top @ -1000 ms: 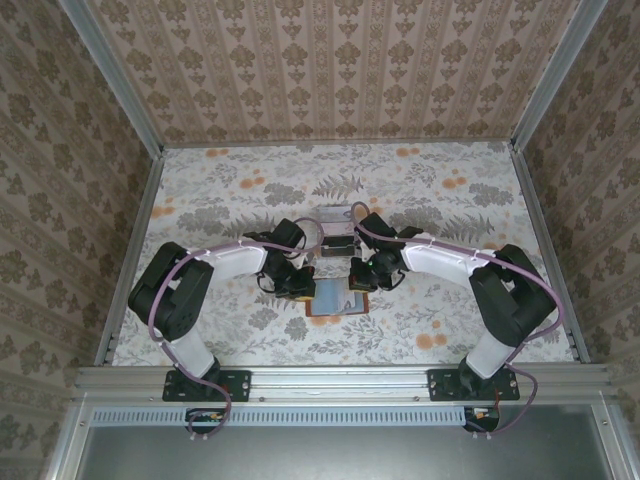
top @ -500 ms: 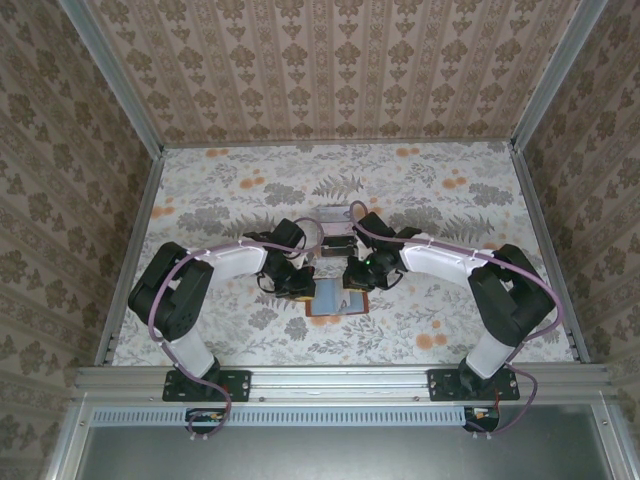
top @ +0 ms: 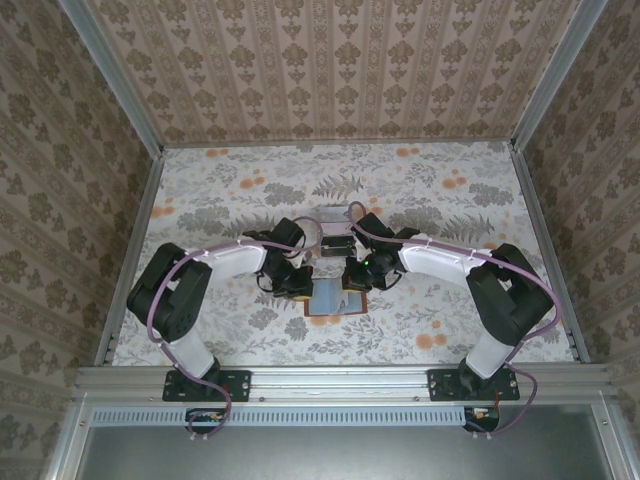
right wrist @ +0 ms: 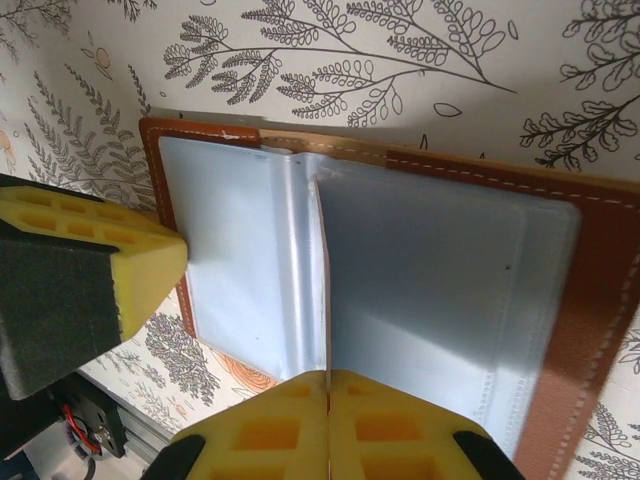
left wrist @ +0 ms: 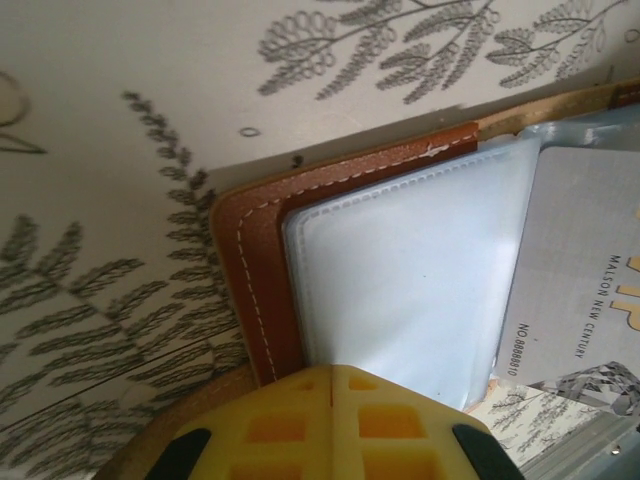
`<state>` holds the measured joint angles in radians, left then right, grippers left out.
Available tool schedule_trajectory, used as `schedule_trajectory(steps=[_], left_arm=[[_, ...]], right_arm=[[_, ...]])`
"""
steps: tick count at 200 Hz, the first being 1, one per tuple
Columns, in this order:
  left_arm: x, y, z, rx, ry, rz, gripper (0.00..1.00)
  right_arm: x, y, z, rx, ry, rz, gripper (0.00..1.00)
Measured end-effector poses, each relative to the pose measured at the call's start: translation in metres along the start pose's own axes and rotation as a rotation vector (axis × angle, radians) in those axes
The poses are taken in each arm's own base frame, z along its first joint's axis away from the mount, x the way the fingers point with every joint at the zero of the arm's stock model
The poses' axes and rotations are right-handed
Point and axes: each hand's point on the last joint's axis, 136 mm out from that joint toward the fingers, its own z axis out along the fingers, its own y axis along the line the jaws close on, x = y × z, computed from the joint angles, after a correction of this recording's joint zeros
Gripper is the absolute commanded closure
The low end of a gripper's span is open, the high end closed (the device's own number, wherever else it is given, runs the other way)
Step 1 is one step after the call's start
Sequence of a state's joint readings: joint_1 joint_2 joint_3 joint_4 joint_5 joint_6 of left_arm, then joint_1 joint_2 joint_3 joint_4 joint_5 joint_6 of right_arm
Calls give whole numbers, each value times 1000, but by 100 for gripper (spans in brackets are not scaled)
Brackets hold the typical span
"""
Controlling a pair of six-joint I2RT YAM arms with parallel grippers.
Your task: Take the credit cards out of the card holder
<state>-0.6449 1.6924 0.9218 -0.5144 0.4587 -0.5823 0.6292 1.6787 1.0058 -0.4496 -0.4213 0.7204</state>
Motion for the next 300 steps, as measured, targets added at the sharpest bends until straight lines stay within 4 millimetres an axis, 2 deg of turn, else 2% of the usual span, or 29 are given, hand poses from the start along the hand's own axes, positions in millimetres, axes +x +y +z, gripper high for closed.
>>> schedule_trajectory(steps=[29, 63, 91, 121, 156, 208, 248, 300], left_arm=[[-4, 3, -8, -20, -17, -12, 98], [-17, 1, -24, -8, -76, -13, 97], [-25, 5, -37, 1, -118, -24, 97], [-31, 12, -47, 7, -154, -38, 96], [-30, 27, -55, 3, -179, -67, 96], [-32, 51, -66, -10, -213, -111, 96], [-29, 61, -69, -19, -217, -129, 96], [-27, 66, -69, -23, -213, -141, 96]], right_arm=[[-4, 1, -6, 22, -9, -11, 94], [-13, 8, -22, 51, -24, -92, 95], [-25, 17, -42, 86, -43, -263, 96], [-44, 27, -62, 162, -61, -519, 98], [-55, 22, -63, 243, 11, -817, 98], [-83, 26, -61, 320, 115, -1230, 100], [-114, 29, -62, 378, 164, -1368, 100], [-146, 33, -75, 435, 172, -1455, 100]])
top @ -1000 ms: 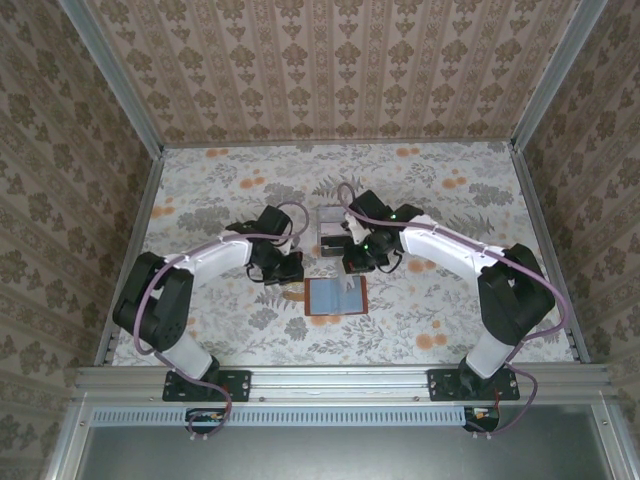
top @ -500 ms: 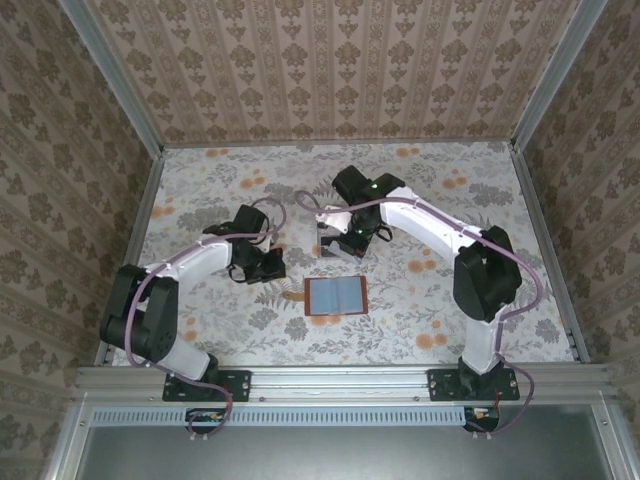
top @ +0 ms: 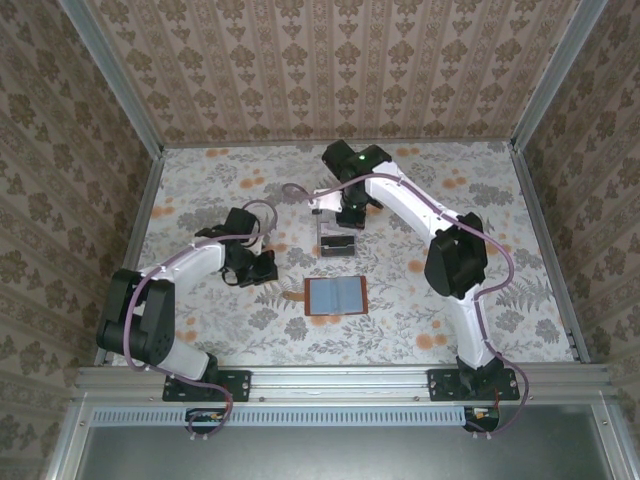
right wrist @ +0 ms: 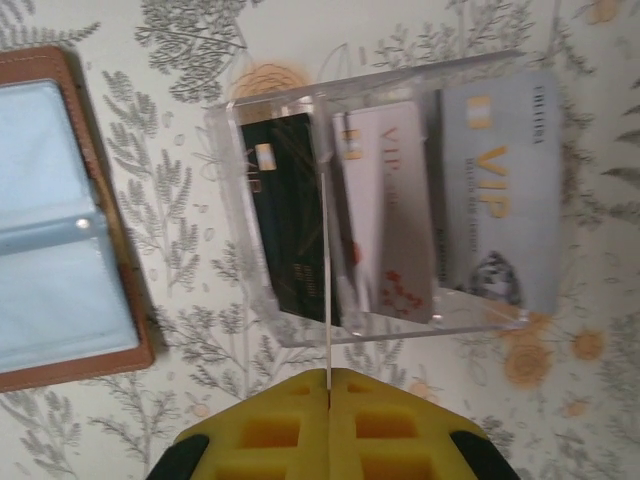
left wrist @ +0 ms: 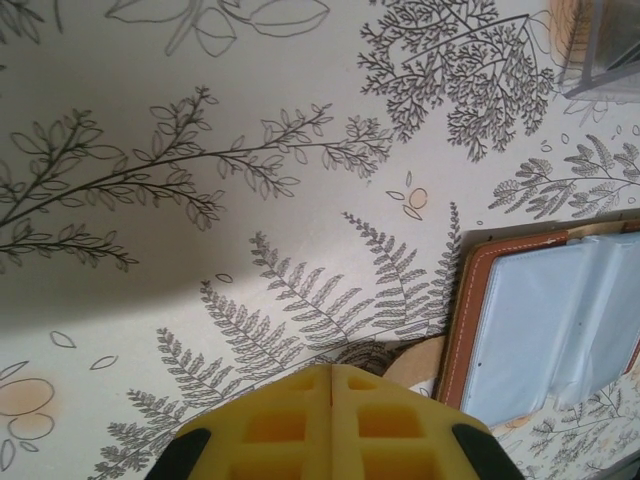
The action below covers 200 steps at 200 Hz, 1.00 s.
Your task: Take the credit cards out of the card holder
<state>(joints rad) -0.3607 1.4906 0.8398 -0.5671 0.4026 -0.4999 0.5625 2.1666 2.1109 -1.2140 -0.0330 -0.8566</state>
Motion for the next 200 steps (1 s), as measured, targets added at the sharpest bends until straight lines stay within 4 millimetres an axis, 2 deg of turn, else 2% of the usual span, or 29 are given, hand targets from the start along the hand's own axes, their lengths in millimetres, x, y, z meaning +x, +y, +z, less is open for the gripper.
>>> schedule_trajectory(steps=[32, 70, 160, 200], left_arm=[[-1, 3, -1, -2, -3, -12, 96], [-3, 6, -2, -4, -5, -19, 96], [-1, 13, 5, -13, 24, -41, 96], [-1, 13, 6, -10, 28, -44, 96]], right_arm=[[-7, -20, -3, 33, 6, -35, 100], [-15, -36, 6, 56, 14, -76, 100], [-15, -41, 31, 38, 44, -134, 100], [-15, -41, 39, 30, 50, -138, 92]])
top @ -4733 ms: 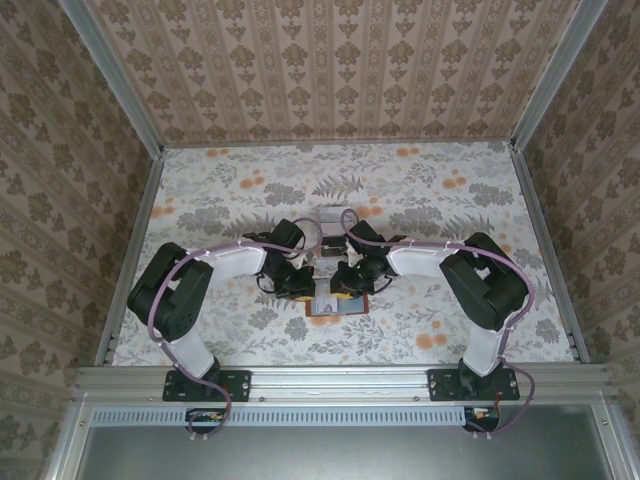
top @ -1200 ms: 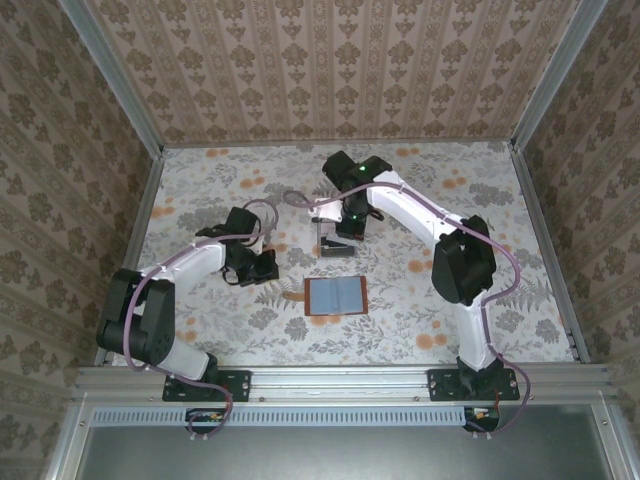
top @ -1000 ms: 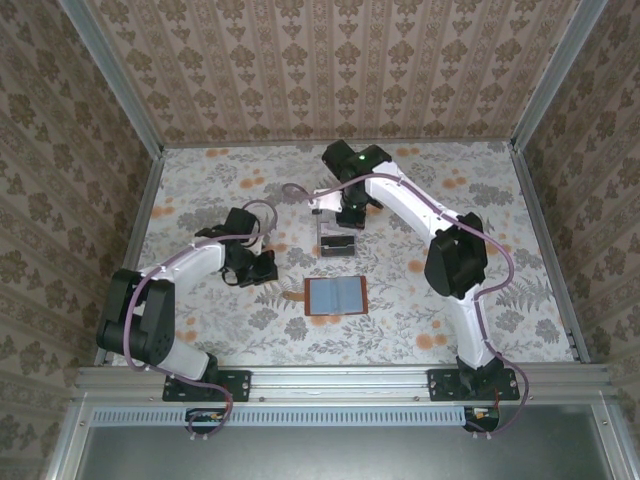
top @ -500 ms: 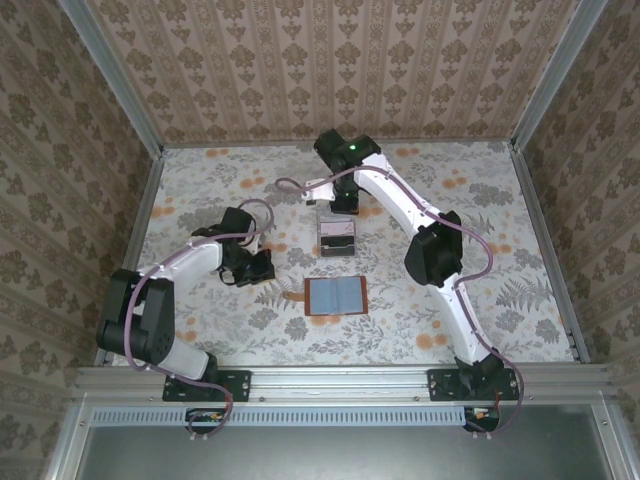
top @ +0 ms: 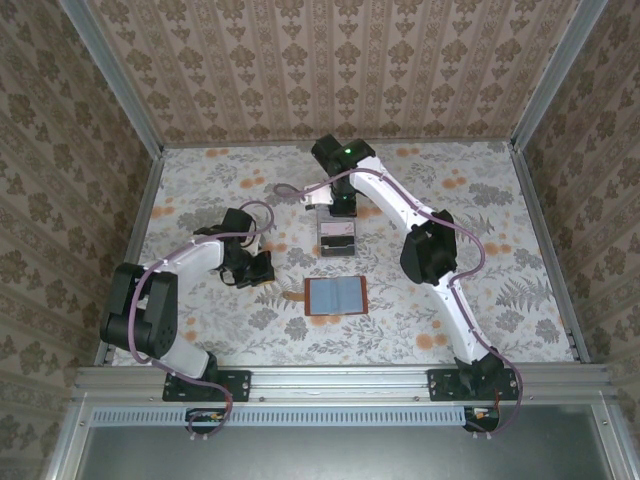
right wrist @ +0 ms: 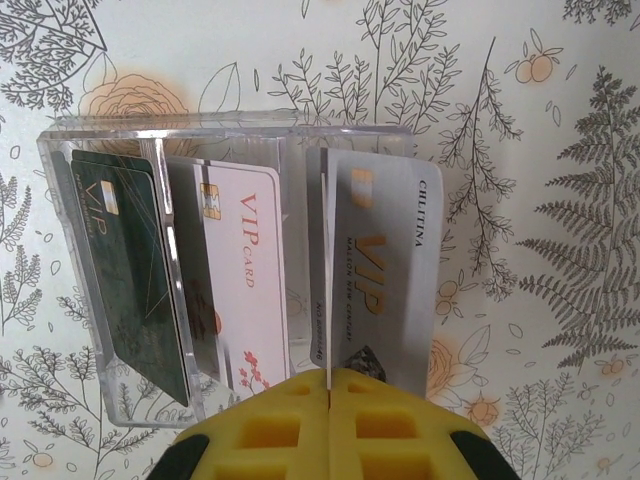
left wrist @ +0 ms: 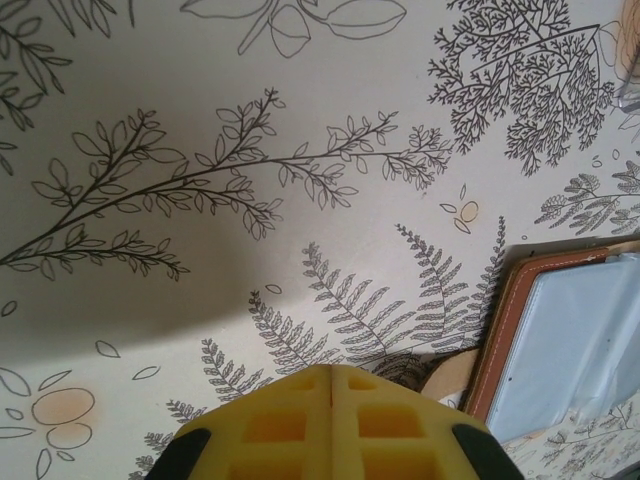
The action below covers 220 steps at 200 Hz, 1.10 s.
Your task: Take the credit cards out of the card holder
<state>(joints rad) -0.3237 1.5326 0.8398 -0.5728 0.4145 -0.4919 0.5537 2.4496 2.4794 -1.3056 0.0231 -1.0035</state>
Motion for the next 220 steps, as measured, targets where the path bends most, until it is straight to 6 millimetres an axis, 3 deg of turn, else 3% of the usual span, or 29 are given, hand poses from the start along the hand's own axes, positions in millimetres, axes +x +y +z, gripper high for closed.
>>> schedule_trajectory(steps=[31, 70, 90, 119, 151, 174, 196, 220], left_arm=[[0, 0, 0, 1, 1, 4, 96], [-2, -1, -2, 1, -4, 11, 95], [-5, -2, -4, 3, -12, 17, 90], [-11, 1, -7, -31, -36, 37, 67], [-25, 8, -12, -98, -91, 69, 49], [-38, 13, -19, -152, -140, 87, 19], [-53, 16, -29, -195, -195, 103, 1], [-73, 25, -44, -266, -267, 108, 0]], right_arm=[[-1, -5, 3, 18, 1, -6, 76], [-3, -29, 0, 129, 9, 14, 74], [-5, -40, -2, 179, 8, 32, 73], [-4, -49, -12, 238, -13, 96, 51], [10, -44, -37, 301, -57, 210, 25], [29, -37, -57, 365, -96, 297, 1], [48, -31, -71, 423, -135, 399, 0], [77, -24, -77, 480, -160, 524, 0]])
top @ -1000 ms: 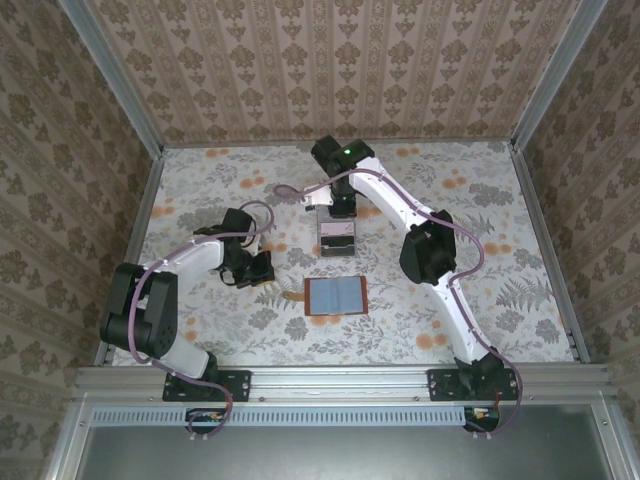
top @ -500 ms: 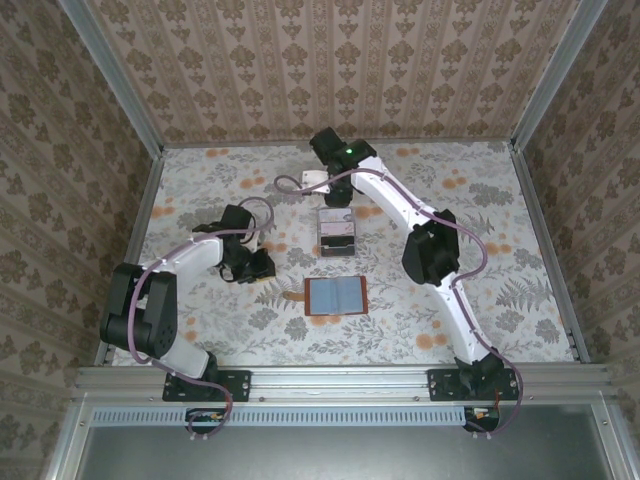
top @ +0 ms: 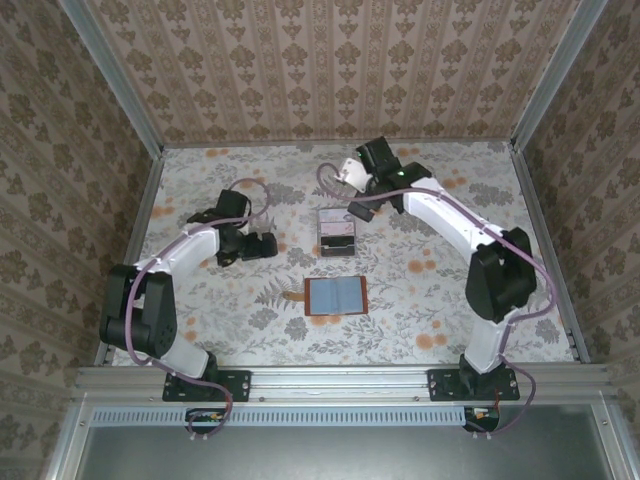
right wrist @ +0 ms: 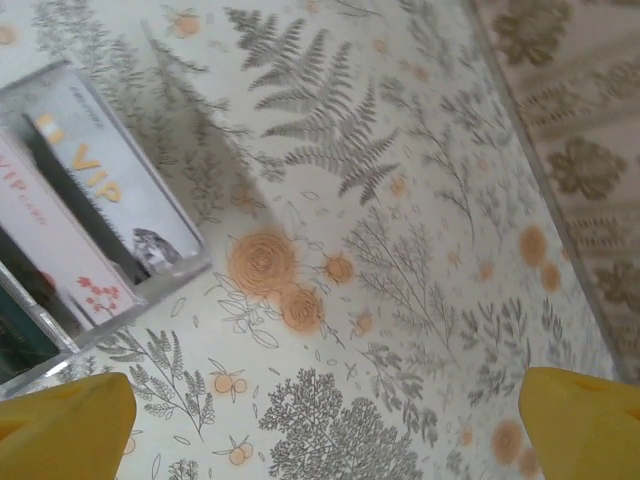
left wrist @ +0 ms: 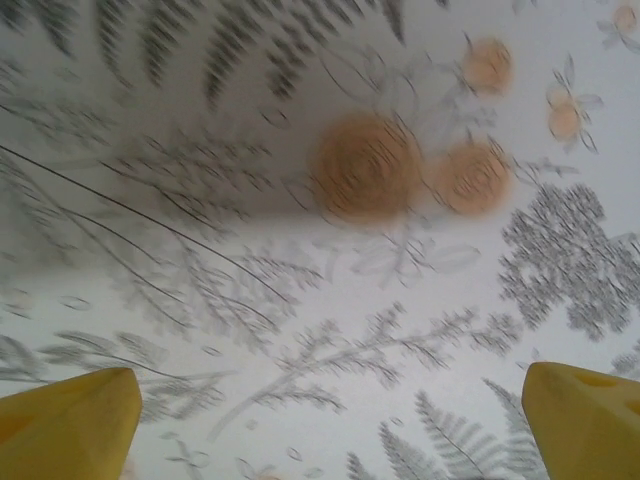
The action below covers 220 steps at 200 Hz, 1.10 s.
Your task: Take the credit cards out of the card holder
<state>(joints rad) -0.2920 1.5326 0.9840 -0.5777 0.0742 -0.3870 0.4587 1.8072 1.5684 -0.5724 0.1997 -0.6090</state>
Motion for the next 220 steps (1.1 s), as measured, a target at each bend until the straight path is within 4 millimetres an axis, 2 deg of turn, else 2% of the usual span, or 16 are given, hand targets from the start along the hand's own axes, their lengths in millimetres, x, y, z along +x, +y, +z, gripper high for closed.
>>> schedule_trajectory(steps=[25, 73, 98, 122, 139, 186, 202, 220], left_arm=[[-18, 22, -6, -97, -63, -2, 0], [-50, 78, -22, -347, -229, 0, 0], [-58, 102, -30, -445, -331, 11, 0], [-66, 123, -27, -490, -405, 9, 0], [-71, 132, -22, -500, -458, 21, 0], [-84, 144, -3, -429, -583, 37, 0], [-90, 141, -2, -396, -616, 51, 0], [-97, 132, -6, -353, -678, 80, 0]], right_arm=[[42, -10, -1, 56, 14, 146, 0], [131, -29, 8, 175, 44, 469, 0], [177, -37, 14, 253, 36, 641, 0], [215, -41, 19, 319, 33, 771, 0], [224, -44, 18, 357, 15, 808, 0], [215, -65, -10, 449, -163, 857, 0], [216, -68, -20, 467, -207, 883, 0], [220, -63, -23, 478, -236, 902, 0]])
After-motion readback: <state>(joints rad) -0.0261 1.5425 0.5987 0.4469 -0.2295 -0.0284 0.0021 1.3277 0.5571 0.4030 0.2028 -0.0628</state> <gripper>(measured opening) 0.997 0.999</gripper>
